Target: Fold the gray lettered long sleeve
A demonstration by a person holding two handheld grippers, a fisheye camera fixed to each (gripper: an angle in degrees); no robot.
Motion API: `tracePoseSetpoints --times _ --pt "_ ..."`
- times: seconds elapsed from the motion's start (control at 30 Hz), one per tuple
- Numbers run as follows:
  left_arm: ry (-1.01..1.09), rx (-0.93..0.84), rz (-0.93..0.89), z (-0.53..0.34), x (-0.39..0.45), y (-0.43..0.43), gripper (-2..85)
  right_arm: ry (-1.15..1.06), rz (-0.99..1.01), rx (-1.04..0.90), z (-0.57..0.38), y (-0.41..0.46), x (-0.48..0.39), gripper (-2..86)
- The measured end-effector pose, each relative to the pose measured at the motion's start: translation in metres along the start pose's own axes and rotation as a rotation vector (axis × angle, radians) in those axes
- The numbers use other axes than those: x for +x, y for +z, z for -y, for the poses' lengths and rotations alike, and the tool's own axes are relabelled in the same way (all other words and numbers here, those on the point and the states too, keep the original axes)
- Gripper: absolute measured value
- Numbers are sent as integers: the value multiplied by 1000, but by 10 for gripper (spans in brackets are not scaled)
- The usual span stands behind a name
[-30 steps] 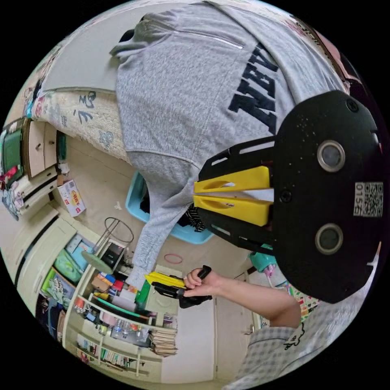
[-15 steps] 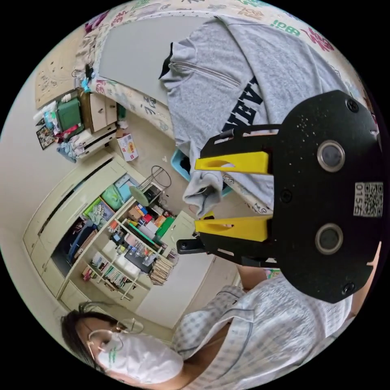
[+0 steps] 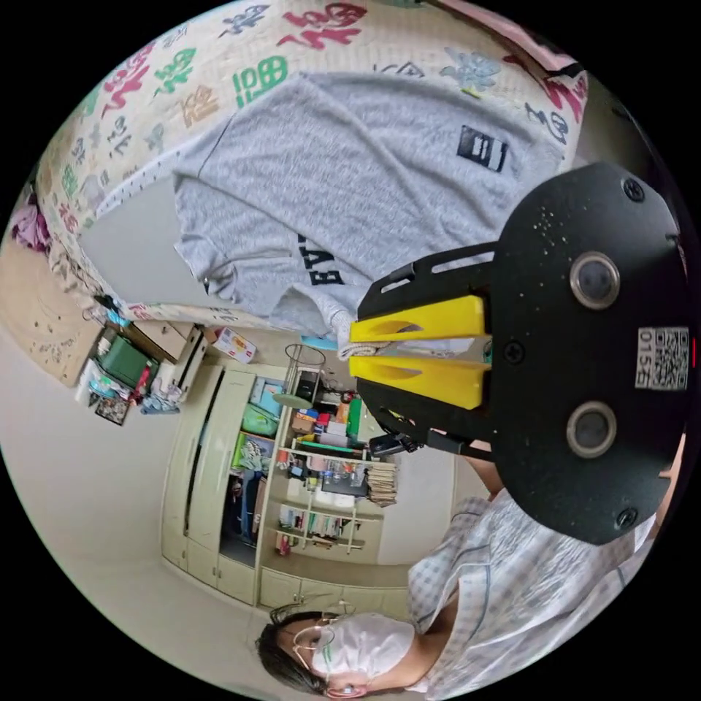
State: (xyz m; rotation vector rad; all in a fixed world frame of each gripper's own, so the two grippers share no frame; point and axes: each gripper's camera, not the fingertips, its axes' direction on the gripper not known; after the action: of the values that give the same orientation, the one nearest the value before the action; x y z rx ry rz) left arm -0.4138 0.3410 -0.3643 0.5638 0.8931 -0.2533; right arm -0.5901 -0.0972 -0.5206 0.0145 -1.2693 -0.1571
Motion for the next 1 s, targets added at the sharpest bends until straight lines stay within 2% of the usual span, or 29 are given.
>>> tracePoseSetpoints --times 0.07,0.17,0.23,0.43,0.53,0.6,0.67,0.83,1.0 --pt "-107 15 49 -6 -24 10 32 34 -61 -18 -11 -12 26 36" --pt "-318 89 106 -18 -71 19 54 101 -47 -18 -30 -20 68 37" --pt "-477 193 119 -25 -108 19 61 139 -32 -20 -40 -18 87 38" --pt "-650 370 114 -12 -167 31 71 191 -125 -87 -66 14 120 43" --pt "-682 340 128 3 -183 44 71 301 -276 -180 -82 37 140 45" --pt "-619 273 168 14 -178 53 68 350 -398 -185 -95 45 144 42" --pt "-515 159 198 25 -162 68 66 365 -428 -168 -102 46 142 43" --pt "-133 -263 275 16 -87 157 65 232 -418 -139 -90 64 111 68" --pt "87 -489 235 -16 -41 263 71 84 -431 -336 -53 141 103 95"
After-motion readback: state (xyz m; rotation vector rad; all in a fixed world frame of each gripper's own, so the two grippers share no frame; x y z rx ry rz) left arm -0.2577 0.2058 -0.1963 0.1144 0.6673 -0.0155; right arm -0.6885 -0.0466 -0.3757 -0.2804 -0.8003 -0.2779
